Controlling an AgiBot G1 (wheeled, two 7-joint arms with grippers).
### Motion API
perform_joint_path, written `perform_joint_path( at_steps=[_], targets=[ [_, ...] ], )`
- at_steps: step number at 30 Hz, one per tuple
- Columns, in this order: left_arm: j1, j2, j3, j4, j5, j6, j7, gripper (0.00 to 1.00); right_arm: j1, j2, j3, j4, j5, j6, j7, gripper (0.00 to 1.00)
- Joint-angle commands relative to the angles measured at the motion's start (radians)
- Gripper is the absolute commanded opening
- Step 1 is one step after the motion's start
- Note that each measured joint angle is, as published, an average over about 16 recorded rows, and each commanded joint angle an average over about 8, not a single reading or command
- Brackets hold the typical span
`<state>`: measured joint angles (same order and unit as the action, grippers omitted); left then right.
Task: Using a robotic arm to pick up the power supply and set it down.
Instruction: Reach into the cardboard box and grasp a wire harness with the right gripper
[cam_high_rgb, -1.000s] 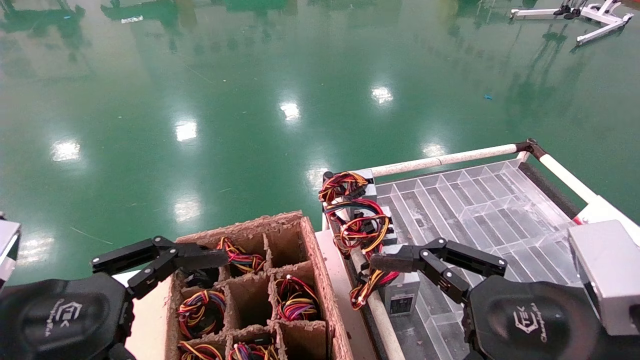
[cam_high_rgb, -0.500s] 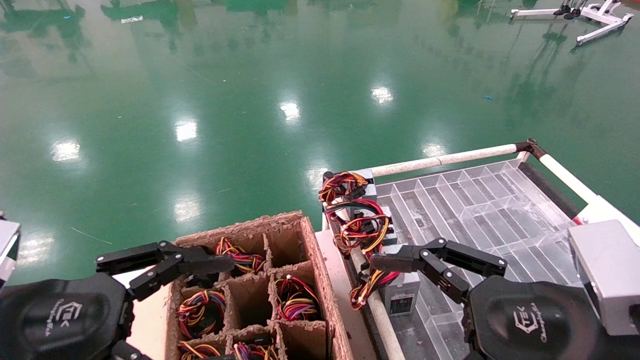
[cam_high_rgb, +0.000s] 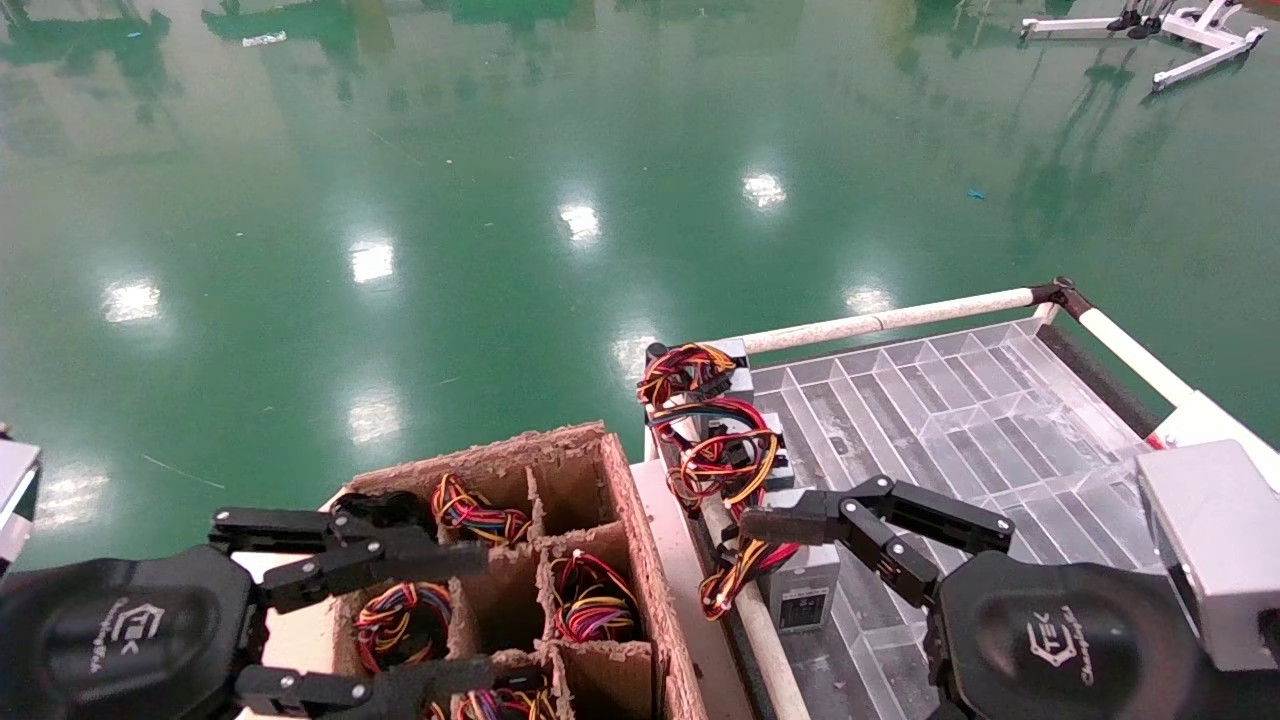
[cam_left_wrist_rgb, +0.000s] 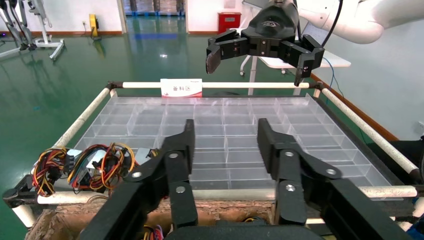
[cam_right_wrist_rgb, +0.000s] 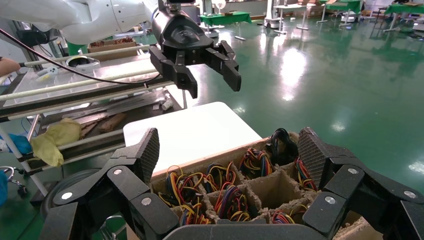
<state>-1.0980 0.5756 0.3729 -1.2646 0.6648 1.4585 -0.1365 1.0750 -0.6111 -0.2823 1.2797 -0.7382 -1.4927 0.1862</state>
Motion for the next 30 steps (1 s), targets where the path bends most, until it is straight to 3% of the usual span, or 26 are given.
perform_joint_path(
  at_steps=[1,6,10,22,24,29,30],
  targets=[
    [0.0,0.0,0.0,0.0,0.0,0.0,0.0,0.0,0.0,0.0,0.002,0.002,0.005,-0.002,0.0,1.0],
    [0.0,0.0,0.0,0.0,0.0,0.0,0.0,0.0,0.004,-0.005,-0.021,-0.013,-0.052,0.019,0.003,1.0],
    [0.0,0.0,0.0,0.0,0.0,0.0,0.0,0.0,0.033,-0.037,-0.068,-0.037,-0.163,0.062,0.008,1.0],
    [0.0,0.0,0.0,0.0,0.0,0.0,0.0,0.0,0.224,-0.259,-0.247,-0.165,-0.523,0.153,-0.009,0.97],
    [0.0,0.0,0.0,0.0,0.0,0.0,0.0,0.0,0.254,-0.299,-0.274,-0.193,-0.572,0.16,-0.021,0.82],
    [0.0,0.0,0.0,0.0,0.0,0.0,0.0,0.0,0.313,-0.39,-0.329,-0.262,-0.675,0.186,-0.055,0.21],
    [0.0,0.0,0.0,0.0,0.0,0.0,0.0,0.06,0.322,-0.406,-0.337,-0.276,-0.69,0.193,-0.063,0.11]
  ],
)
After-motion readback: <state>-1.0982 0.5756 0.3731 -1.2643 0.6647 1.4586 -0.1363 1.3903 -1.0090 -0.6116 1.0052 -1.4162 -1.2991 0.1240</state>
